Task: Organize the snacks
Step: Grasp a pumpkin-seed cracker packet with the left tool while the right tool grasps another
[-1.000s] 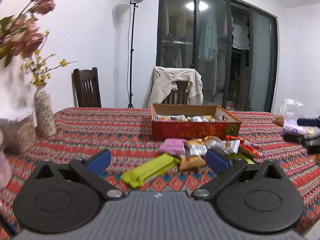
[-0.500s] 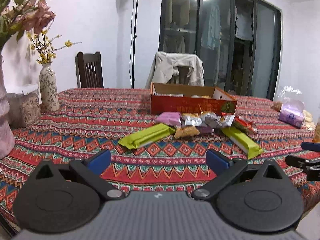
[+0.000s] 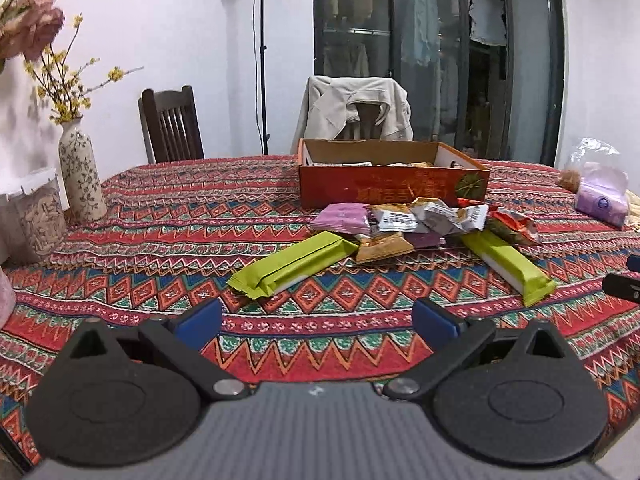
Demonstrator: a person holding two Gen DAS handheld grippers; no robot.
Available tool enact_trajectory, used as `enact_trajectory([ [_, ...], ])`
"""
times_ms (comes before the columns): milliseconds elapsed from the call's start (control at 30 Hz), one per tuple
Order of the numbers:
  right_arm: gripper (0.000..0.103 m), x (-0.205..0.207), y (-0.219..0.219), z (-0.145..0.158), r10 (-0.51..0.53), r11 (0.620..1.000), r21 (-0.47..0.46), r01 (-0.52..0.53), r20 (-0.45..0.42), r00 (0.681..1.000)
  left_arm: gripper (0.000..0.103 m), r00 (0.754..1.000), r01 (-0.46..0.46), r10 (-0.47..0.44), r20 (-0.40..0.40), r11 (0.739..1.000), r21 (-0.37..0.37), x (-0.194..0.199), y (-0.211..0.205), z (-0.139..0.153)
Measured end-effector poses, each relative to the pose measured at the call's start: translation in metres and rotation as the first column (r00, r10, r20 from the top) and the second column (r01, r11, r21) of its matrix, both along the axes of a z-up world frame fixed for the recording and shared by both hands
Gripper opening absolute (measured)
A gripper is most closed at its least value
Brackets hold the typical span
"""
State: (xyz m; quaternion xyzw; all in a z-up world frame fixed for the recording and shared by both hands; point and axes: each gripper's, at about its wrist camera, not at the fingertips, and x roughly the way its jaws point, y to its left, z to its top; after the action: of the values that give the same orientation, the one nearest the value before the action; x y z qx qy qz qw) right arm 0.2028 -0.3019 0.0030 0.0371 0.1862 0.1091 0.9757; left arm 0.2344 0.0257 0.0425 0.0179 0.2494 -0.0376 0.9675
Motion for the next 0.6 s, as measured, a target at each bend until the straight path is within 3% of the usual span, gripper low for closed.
enact_trajectory([
  [133,0.101,0.019,0.007,-0.001,0.025,0.999,-0.033,-0.026,-0.026,0.999,0.103,0.999,0.032,-0.032,-0.038,0.999,0.004,0.023,-0.001,-0.005],
  [200,0.1,0.031,0.013,0.001,0.048,0.997,-0.064,-0.049,-0.028,0.998,0.103,0.998,0.066,-0.065,-0.01,0.998,0.007,0.035,-0.006,-0.002],
  [300,0.087,0.054,0.024,0.006,0.09,0.991,-0.102,-0.092,-0.028,0.996,0.102,0.995,0.091,-0.09,0.035,0.996,-0.02,0.062,-0.016,0.002],
  [367,0.078,0.074,0.031,0.01,0.103,0.99,-0.094,-0.107,-0.044,0.994,0.092,0.995,0.104,-0.104,0.0,0.993,-0.057,0.088,-0.024,0.0],
  [433,0.077,0.095,0.038,0.016,0.141,0.989,-0.035,-0.142,-0.05,0.989,0.071,0.989,0.135,-0.139,-0.045,0.987,-0.09,0.111,-0.032,-0.004],
  [533,0.077,0.131,0.049,0.023,0.213,0.974,0.09,-0.206,-0.068,0.975,0.063,0.976,0.16,-0.176,-0.128,0.979,-0.126,0.147,-0.044,-0.019],
  [600,0.075,0.156,0.06,0.026,0.222,0.969,0.125,-0.211,-0.079,0.972,0.059,0.972,0.151,-0.172,-0.161,0.979,-0.135,0.165,-0.049,-0.029],
])
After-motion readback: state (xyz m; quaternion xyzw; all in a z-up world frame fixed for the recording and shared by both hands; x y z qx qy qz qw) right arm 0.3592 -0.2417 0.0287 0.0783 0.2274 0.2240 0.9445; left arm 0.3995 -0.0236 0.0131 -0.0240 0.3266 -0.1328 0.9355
